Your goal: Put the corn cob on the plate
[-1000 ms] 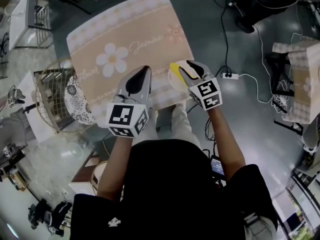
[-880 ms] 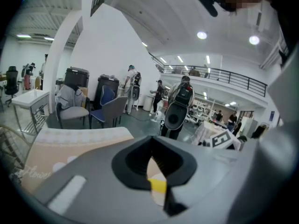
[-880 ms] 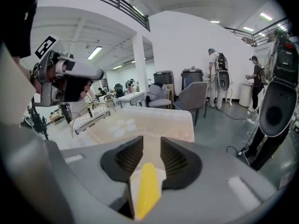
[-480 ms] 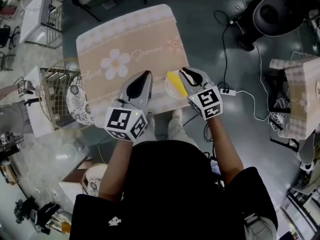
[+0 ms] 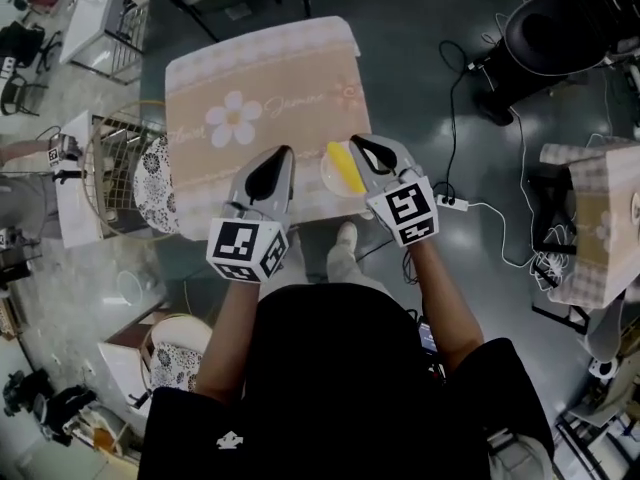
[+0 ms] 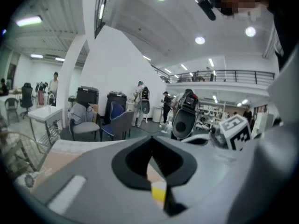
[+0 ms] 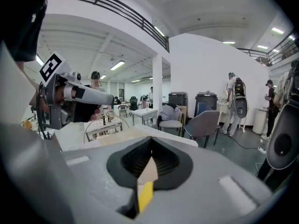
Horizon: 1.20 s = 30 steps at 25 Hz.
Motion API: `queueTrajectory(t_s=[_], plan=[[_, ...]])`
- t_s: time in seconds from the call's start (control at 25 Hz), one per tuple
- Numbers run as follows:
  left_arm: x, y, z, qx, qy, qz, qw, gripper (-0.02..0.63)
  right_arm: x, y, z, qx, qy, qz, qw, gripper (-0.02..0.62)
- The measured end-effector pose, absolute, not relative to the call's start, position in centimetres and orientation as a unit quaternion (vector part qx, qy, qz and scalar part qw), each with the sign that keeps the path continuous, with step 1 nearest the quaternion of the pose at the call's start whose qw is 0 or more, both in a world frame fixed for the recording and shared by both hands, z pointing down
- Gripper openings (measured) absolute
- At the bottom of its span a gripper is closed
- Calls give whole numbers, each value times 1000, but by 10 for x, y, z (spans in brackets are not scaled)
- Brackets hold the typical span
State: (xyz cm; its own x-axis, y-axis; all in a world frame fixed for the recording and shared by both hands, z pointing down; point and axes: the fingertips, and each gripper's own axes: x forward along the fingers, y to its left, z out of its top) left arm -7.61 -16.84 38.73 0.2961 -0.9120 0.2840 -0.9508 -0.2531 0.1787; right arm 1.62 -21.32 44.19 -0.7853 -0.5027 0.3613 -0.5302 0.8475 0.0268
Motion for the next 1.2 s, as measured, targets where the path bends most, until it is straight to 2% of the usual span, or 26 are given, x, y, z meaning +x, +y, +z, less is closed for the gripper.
queueTrajectory(t_s=[0.24,0.64,1.2], plan=[[-70,-149,375,779,-611,77,113,8,17,-214,424,255,-955,22,147,2],[-93,-137,358,757,-642,65,105,8,1,-203,383,240,-966,34,87,2],[-114,-99,344,769,-631,57,80,8,-31,-148,359,245,-966,29,80,2]])
